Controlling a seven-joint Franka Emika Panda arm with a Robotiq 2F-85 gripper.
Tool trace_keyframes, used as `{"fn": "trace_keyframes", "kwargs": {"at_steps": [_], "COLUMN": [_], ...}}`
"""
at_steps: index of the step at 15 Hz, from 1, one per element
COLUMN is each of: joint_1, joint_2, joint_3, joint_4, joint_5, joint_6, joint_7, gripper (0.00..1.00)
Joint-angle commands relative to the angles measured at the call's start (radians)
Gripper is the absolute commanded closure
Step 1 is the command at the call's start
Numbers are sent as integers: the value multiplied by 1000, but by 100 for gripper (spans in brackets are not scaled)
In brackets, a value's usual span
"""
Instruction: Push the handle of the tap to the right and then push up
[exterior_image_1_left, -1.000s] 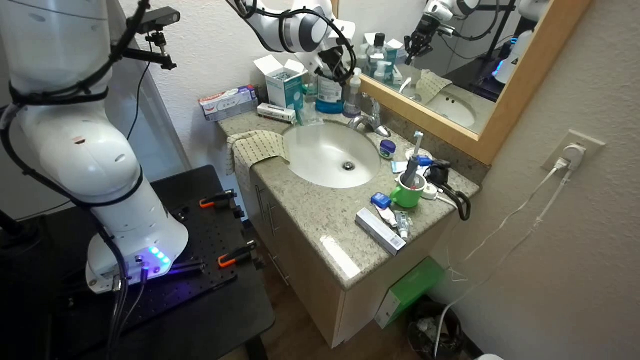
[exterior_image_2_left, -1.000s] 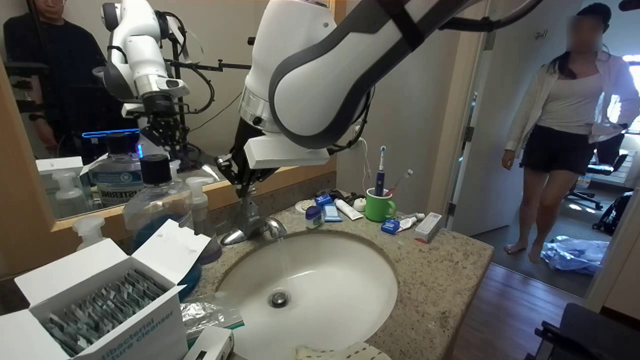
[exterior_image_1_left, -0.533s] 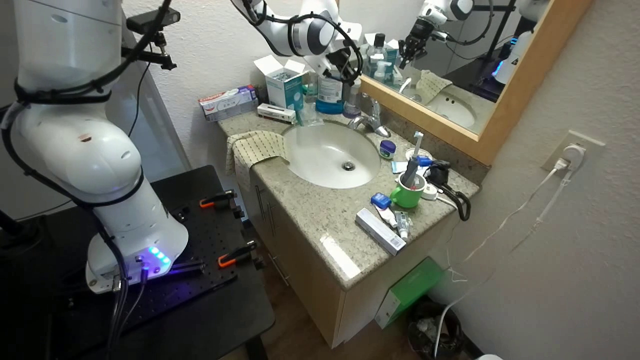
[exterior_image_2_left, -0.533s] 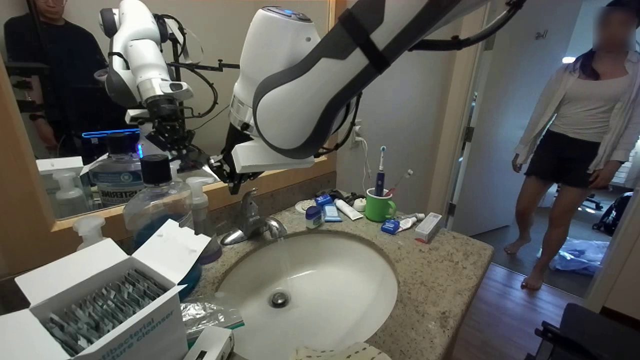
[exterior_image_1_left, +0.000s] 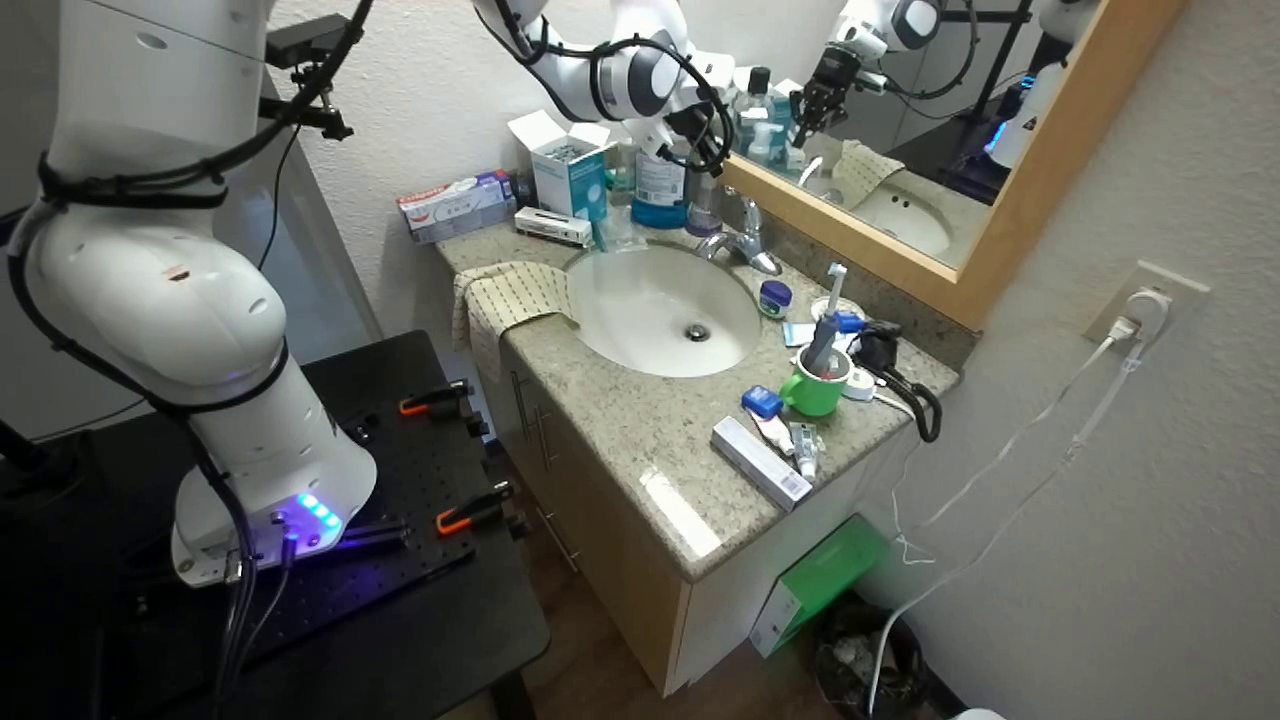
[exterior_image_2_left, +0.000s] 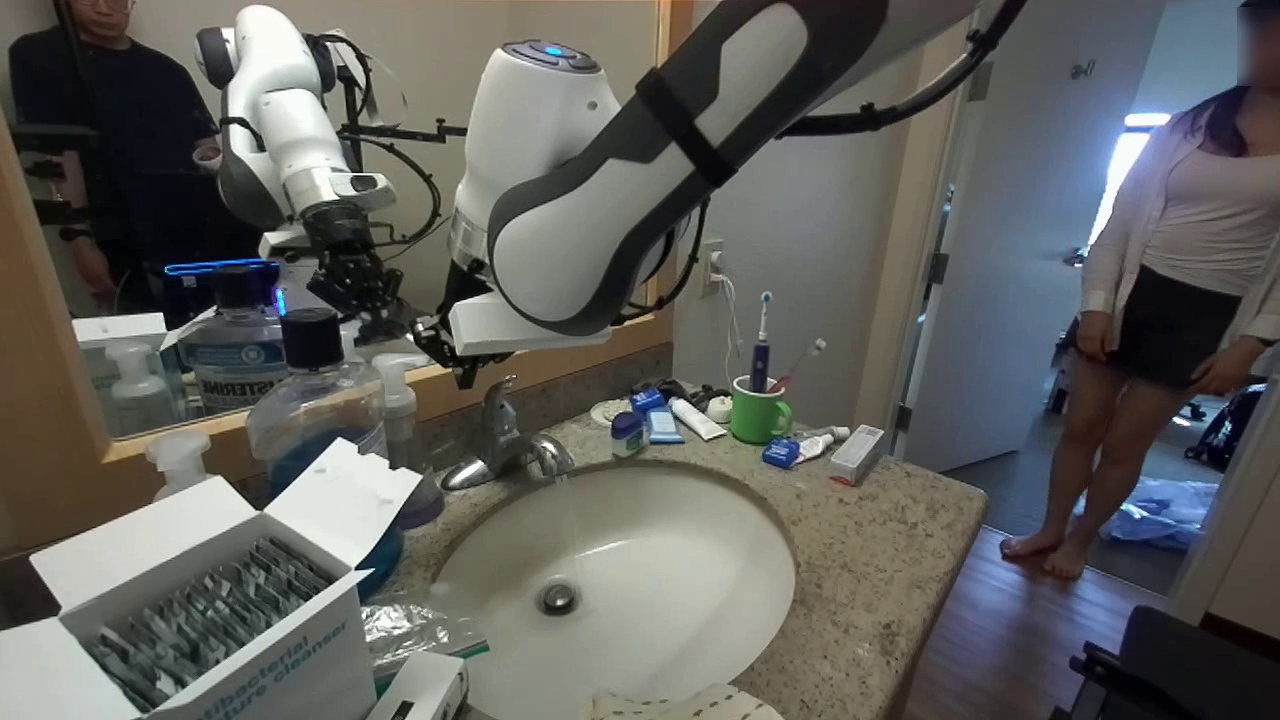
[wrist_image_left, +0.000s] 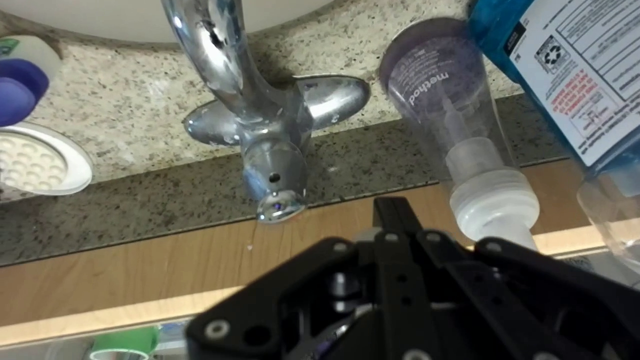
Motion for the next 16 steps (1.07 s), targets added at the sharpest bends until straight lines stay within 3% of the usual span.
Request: {"fn": "trace_keyframes", "kwargs": {"at_steps": [1,16], "joint_1": [20,20], "joint_2": [36,34], "joint_3": [-29,-74], "joint_4": [48,15], "joint_5": [-4,1], "joint_6": [-21,-13], "joint_7": [39,145], "gripper": [100,100]}}
